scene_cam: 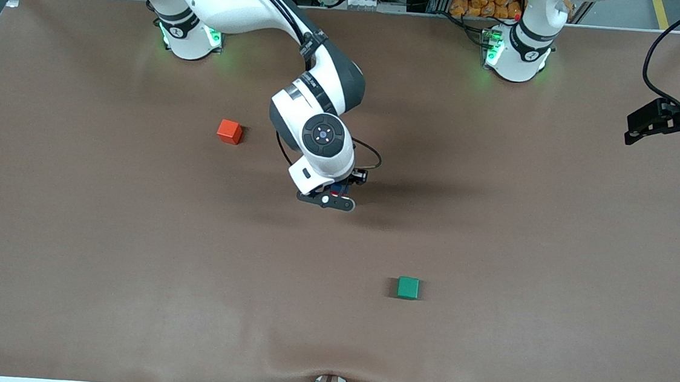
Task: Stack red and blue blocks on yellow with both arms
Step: 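Lower the blue cube onto the red cube with the right gripper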
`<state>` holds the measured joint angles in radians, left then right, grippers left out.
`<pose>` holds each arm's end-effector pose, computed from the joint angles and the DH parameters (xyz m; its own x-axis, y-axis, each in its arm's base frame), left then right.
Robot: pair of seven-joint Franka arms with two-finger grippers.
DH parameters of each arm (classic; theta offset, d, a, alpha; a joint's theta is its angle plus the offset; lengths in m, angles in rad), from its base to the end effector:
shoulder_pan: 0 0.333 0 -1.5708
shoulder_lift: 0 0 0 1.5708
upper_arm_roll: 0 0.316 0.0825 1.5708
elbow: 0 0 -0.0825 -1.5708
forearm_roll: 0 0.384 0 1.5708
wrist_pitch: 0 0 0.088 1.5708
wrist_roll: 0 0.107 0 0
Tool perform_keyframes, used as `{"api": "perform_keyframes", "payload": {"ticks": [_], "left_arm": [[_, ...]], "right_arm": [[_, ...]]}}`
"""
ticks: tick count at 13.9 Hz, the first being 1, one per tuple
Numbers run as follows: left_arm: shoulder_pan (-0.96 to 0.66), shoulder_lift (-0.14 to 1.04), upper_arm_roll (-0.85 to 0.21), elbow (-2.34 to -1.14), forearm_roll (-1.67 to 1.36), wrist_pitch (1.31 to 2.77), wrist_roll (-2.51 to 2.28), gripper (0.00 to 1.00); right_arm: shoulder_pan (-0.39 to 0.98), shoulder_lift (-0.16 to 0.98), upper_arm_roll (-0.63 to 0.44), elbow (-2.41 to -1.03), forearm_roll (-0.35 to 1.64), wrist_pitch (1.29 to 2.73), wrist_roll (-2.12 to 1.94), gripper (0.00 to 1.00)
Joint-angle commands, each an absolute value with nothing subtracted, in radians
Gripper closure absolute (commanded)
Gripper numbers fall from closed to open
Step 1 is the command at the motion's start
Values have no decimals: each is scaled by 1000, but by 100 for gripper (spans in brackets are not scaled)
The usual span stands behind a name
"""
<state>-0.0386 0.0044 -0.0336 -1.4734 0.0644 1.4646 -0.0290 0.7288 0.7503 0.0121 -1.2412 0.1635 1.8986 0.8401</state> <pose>0.5442 -0.0318 0.6585 0.9993 -0.0364 -0.0111 -0.0371 -0.9972 -0.0643 0.5381 0.5053 0.3127 0.9710 -0.1557 -0.1815 -0.1642 -0.9859 -0.0323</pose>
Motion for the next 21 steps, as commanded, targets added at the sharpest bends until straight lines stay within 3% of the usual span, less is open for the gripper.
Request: {"api": "perform_keyframes", "payload": {"ticks": [1,21], "left_arm": [[-31,-18,-35,-1491,64,1456,-15,0],[-35,-2,-37,-1491,40,1465,-140,0]], "right_arm": [[739,759,0,-1224,143,1898,861,100],[742,761,0,-1239,130,1902,864,100]]}}
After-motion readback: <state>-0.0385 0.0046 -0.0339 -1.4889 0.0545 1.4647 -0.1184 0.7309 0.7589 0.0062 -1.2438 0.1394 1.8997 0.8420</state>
